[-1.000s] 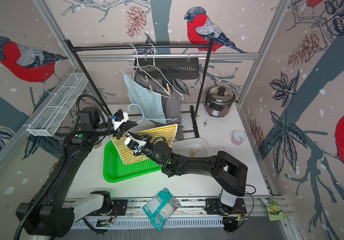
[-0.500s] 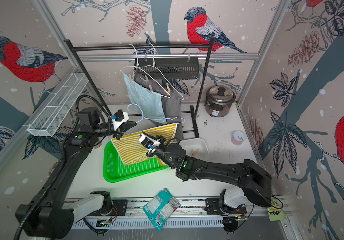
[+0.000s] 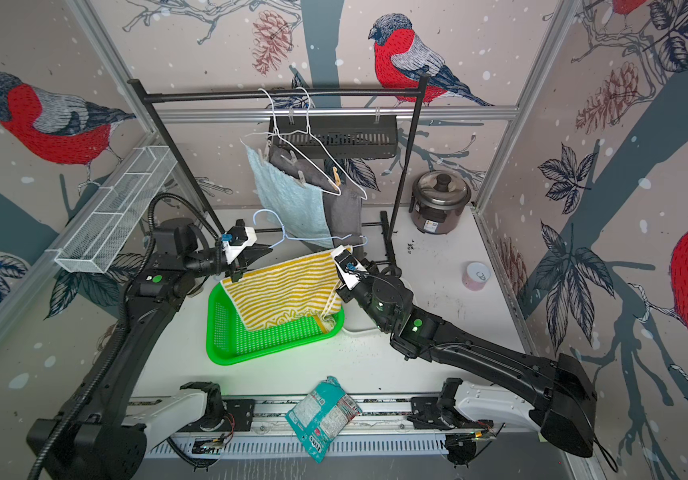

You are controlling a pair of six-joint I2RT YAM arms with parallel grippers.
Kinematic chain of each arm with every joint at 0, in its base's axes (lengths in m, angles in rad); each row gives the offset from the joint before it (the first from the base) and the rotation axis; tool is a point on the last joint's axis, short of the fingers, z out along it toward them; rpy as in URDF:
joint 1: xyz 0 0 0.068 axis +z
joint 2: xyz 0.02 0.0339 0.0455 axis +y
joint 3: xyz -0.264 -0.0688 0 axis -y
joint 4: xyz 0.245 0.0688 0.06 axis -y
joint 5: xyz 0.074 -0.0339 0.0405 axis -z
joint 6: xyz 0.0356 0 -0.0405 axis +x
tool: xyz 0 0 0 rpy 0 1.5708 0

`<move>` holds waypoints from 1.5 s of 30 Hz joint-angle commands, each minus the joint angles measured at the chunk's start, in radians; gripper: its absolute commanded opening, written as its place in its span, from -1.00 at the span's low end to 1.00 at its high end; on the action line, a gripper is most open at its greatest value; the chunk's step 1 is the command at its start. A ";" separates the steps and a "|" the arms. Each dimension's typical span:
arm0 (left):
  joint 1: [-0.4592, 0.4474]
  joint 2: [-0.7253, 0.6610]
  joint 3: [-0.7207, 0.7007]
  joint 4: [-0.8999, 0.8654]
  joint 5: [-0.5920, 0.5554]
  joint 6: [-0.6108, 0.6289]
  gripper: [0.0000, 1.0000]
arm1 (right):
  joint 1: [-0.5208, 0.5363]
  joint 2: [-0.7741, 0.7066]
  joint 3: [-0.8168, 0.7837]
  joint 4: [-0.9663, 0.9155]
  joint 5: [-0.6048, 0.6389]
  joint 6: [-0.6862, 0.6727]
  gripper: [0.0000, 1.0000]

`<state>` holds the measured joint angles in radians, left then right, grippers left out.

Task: Remove the clothespins securing towels to the hanger
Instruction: Remove the clothespin from the hanger, then place the clothespin in the storage box.

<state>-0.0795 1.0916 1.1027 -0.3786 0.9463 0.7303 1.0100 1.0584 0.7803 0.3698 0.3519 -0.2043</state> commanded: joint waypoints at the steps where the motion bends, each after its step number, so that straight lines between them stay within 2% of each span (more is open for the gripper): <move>1: 0.001 -0.013 -0.010 0.047 -0.008 -0.012 -1.00 | -0.024 -0.037 -0.014 -0.090 0.024 0.067 -0.85; 10: 0.000 -0.043 -0.030 0.037 -0.035 -0.020 -1.00 | -0.167 -0.092 -0.063 -0.180 -0.027 0.166 -0.85; 20: 0.002 -0.119 -0.081 0.048 -0.094 -0.061 -1.00 | -0.304 -0.051 -0.144 -0.174 -0.120 0.280 -0.85; 30: 0.000 -0.249 -0.169 0.080 -0.152 -0.152 -1.00 | -0.352 0.026 -0.229 -0.112 -0.181 0.396 -0.84; 45: 0.002 -0.279 -0.180 0.049 -0.202 -0.147 -1.00 | -0.355 0.168 -0.265 -0.058 -0.222 0.478 -0.81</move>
<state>-0.0792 0.8181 0.9222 -0.3538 0.7464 0.5766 0.6548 1.2129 0.5179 0.2703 0.1467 0.2398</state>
